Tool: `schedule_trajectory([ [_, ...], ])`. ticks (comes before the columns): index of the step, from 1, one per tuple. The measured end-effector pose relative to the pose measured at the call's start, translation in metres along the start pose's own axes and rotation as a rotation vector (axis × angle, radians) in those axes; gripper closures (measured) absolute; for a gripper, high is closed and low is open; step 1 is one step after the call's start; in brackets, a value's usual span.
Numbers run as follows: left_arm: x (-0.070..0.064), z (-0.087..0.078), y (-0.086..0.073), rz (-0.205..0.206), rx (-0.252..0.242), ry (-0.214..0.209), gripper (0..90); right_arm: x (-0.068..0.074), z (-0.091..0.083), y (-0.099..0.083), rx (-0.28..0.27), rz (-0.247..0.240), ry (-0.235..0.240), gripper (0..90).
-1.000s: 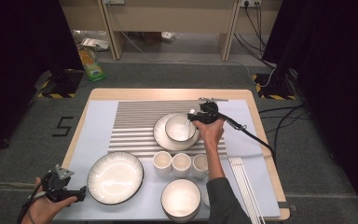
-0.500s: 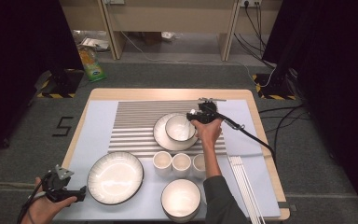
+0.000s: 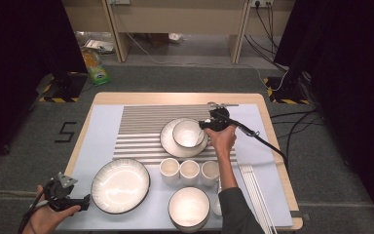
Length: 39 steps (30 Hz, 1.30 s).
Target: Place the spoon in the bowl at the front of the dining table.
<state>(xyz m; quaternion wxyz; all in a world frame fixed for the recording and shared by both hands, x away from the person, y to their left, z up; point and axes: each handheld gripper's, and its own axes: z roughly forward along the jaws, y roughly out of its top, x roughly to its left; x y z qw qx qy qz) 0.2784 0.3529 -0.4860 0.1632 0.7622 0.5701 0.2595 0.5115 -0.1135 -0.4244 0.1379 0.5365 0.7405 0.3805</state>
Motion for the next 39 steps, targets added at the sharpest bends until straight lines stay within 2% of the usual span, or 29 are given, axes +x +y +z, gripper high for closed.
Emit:
schedule_trajectory([
  [13, -0.001, 0.0, 0.0, 0.001, -0.002, 0.006, 0.1, -0.007, -0.015, -0.011, 0.015, -0.027, 0.057, 52.4],
  [21, 0.0, 0.0, 0.0, 0.0, -0.001, 0.004, 0.1, -0.005, -0.018, -0.015, 0.04, -0.052, 0.064, 49.4],
  [27, 0.0, 0.0, 0.0, -0.001, 0.002, -0.002, 0.1, -0.002, -0.015, -0.02, 0.059, -0.081, 0.053, 50.5],
  [32, 0.0, 0.0, 0.0, -0.002, 0.002, -0.002, 0.1, -0.001, -0.013, -0.021, 0.064, -0.075, 0.055, 50.6],
  [39, 0.0, 0.0, 0.0, -0.002, 0.001, -0.002, 0.1, -0.004, -0.021, -0.018, 0.044, -0.068, 0.058, 50.3],
])
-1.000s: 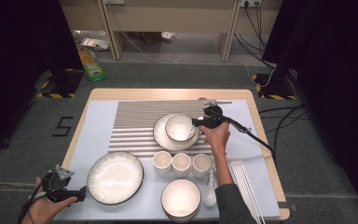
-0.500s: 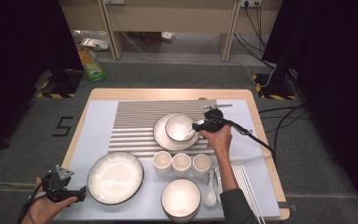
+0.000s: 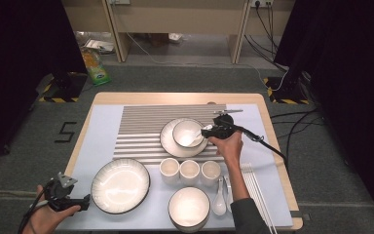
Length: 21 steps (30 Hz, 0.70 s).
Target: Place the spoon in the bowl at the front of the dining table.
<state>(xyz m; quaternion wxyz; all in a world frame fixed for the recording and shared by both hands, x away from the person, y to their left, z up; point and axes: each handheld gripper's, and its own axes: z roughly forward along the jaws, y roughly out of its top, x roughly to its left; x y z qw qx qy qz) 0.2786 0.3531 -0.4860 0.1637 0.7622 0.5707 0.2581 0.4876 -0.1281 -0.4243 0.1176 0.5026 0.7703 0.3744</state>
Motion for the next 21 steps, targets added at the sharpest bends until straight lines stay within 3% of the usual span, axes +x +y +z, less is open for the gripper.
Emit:
schedule_trajectory([
  [21, 0.0, 0.0, 0.0, -0.003, -0.004, 0.004, 0.1, -0.007, -0.034, -0.006, -0.027, -0.025, 0.007, 48.6],
])
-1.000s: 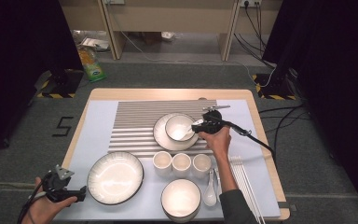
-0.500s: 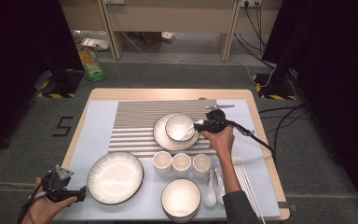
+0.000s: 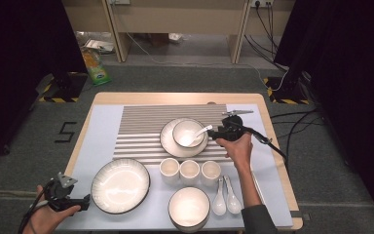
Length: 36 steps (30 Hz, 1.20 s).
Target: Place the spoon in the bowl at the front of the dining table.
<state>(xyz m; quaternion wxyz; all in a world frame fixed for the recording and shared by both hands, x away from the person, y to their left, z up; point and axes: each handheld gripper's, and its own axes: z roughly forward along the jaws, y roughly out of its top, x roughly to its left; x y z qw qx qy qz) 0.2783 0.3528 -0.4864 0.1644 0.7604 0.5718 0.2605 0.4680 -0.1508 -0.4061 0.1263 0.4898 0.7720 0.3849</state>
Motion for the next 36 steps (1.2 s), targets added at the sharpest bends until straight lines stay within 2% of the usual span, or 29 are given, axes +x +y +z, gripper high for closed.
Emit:
schedule_trajectory([
  [16, 0.0, 0.0, 0.0, -0.002, -0.001, 0.0, 0.1, -0.007, -0.025, -0.014, -0.001, -0.018, 0.004, 48.0],
  [34, 0.0, 0.0, 0.0, -0.004, -0.001, -0.004, 0.1, -0.008, -0.037, -0.029, 0.007, -0.042, 0.004, 44.1],
  [36, 0.001, 0.0, -0.001, -0.006, -0.002, -0.005, 0.0, -0.008, -0.039, -0.03, 0.004, -0.034, 0.003, 42.2],
])
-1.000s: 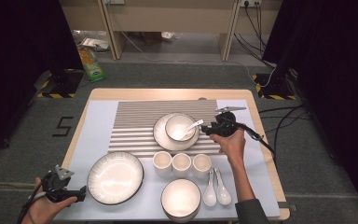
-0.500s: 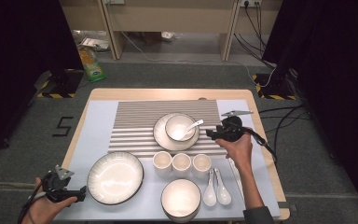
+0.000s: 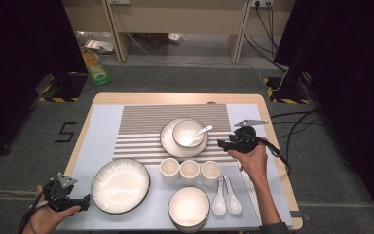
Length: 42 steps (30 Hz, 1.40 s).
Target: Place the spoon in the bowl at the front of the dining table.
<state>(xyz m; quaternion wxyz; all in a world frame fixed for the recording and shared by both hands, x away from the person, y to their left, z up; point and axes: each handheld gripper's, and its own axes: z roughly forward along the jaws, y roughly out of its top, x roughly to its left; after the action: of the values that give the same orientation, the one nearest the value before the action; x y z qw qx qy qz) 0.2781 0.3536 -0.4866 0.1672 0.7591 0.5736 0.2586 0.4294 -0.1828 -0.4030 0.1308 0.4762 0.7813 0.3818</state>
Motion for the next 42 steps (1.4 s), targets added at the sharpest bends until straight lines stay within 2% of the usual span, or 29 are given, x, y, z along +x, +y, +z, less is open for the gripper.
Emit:
schedule_trajectory([
  [7, 0.0, 0.0, 0.0, 0.0, 0.0, 0.001, 0.0, -0.002, -0.006, -0.006, 0.006, 0.01, -0.008, 39.2],
  [15, 0.0, 0.0, 0.0, 0.0, 0.001, -0.001, 0.0, -0.006, -0.013, -0.011, 0.02, -0.004, -0.023, 39.2],
  [42, 0.0, 0.0, 0.0, 0.0, 0.001, -0.001, 0.0, -0.006, -0.025, -0.026, 0.045, -0.025, -0.023, 39.5],
])
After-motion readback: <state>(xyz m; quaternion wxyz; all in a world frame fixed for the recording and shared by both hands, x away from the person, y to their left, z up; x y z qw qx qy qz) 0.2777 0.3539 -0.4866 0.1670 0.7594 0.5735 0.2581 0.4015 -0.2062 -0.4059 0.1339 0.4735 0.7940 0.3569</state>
